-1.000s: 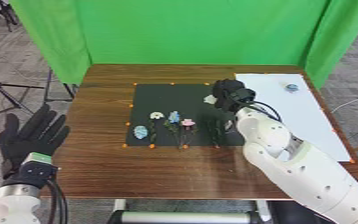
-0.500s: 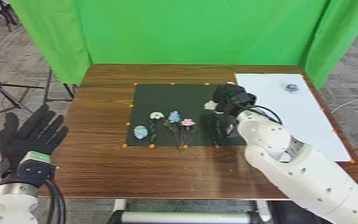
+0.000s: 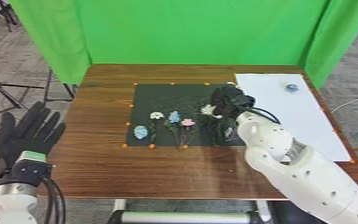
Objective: Arrange flowers
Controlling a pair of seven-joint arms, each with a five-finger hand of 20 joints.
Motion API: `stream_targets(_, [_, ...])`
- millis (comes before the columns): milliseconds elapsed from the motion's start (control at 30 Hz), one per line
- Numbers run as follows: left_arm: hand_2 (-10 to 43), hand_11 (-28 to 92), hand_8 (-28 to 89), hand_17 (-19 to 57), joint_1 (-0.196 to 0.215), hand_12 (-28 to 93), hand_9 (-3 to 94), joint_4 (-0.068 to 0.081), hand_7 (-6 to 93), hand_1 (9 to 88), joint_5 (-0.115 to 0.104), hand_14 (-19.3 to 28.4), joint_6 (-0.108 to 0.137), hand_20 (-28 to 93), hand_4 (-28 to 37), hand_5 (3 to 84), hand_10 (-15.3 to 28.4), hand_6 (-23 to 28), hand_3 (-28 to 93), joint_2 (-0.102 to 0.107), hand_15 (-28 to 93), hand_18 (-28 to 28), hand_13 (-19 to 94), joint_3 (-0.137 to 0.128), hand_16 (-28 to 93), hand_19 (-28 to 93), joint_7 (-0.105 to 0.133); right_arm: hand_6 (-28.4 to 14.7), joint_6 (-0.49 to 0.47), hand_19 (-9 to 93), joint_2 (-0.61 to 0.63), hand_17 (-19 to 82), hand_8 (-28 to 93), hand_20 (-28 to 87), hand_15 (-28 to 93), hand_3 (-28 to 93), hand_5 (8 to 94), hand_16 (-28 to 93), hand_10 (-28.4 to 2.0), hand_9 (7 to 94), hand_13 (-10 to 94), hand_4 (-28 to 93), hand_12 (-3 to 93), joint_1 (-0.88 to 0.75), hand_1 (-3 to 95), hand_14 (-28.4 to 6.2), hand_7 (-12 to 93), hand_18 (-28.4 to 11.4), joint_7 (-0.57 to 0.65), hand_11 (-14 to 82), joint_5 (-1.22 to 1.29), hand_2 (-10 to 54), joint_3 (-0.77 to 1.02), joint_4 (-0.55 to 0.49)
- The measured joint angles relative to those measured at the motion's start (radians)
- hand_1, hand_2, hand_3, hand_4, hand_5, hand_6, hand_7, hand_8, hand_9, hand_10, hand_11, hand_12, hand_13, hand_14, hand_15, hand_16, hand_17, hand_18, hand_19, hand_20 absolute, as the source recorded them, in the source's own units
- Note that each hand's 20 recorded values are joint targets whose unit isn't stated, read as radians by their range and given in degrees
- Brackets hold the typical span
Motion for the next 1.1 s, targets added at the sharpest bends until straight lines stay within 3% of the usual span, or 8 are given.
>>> stream_targets(233, [1.3,21,-9,-5.3,0.002,9,26.9,0.0,14.8,30.4,-0.002,12.2,0.0,9,-27.3,36.0,12.7,6.1,70,0.001,31,11.7,16,0.0,-7,26,0.007,-2.7,-0.038,82,0.005,32,-15,38,51,77,57.6,33,-16.7,53.3,62,-28,14.3,-0.017,48.6,-9.1,25,-23.6,0.0,12.1,0.008,-9.5,0.025,-0.026])
stream_targets(333, [1.3,22,-9,-5.3,0.003,9,26.9,0.0,14.8,30.5,-0.002,12.4,0.0,9,-27.2,36.0,12.7,6.2,70,0.001,32,11.7,16,0.0,-7,26,0.009,-3.5,-0.057,82,0.005,32,-14,37,55,81,55.4,25,-17.1,51.3,61,-28,14.6,-0.027,43.9,-11.5,24,-23.9,0.0,11.6,0.02,-9.5,0.043,-0.037])
stream_targets(533, [2.0,22,-9,-5.5,0.004,9,27.3,0.0,14.9,30.1,-0.001,12.9,0.002,10,-27.4,36.6,13.0,6.6,70,0.001,33,11.8,17,0.005,-7,26,0.01,-5.2,-0.052,83,0.006,31,-13,38,60,78,52.5,23,-17.8,51.4,59,-28,15.3,-0.077,36.0,-13.5,20,-24.6,0.0,11.6,0.045,-9.5,0.134,-0.086])
stream_targets(667, [2.4,22,-9,-5.5,0.003,9,27.5,-0.001,14.8,29.8,-0.001,13.0,0.001,10,-27.5,36.8,13.0,6.7,70,0.001,33,11.9,17,0.005,-7,27,0.006,-6.1,-0.05,81,0.007,30,-12,37,56,77,50.5,21,-18.9,49.0,54,-26,15.3,-0.091,33.8,-15.1,18,-24.7,0.031,10.5,0.101,-9.5,0.2,-0.089])
stream_targets(867, [5.1,22,-9,-5.5,0.003,9,27.7,-0.001,14.6,28.3,-0.001,13.1,0.001,10,-28.1,37.3,13.0,6.8,70,0.001,33,11.9,17,0.005,-7,27,0.004,-8.1,-0.044,70,0.016,22,-11,31,45,78,41.6,13,-20.6,40.5,35,-26,15.2,-0.024,32.4,-19.5,17,-23.9,0.086,10.3,0.07,-9.5,0.211,0.048])
stream_targets(1100, [7.3,22,-9,-5.6,0.002,9,28.0,-0.001,14.2,26.5,-0.001,13.3,0.002,10,-28.2,37.7,13.1,6.8,70,0.002,34,12.0,18,0.01,-8,27,-0.004,-7.7,-0.086,59,0.054,16,-11,23,33,79,39.1,7,-20.3,36.1,24,-26,14.0,0.113,31.5,-18.5,17,-21.5,0.12,9.8,0.074,-9.5,0.185,0.222])
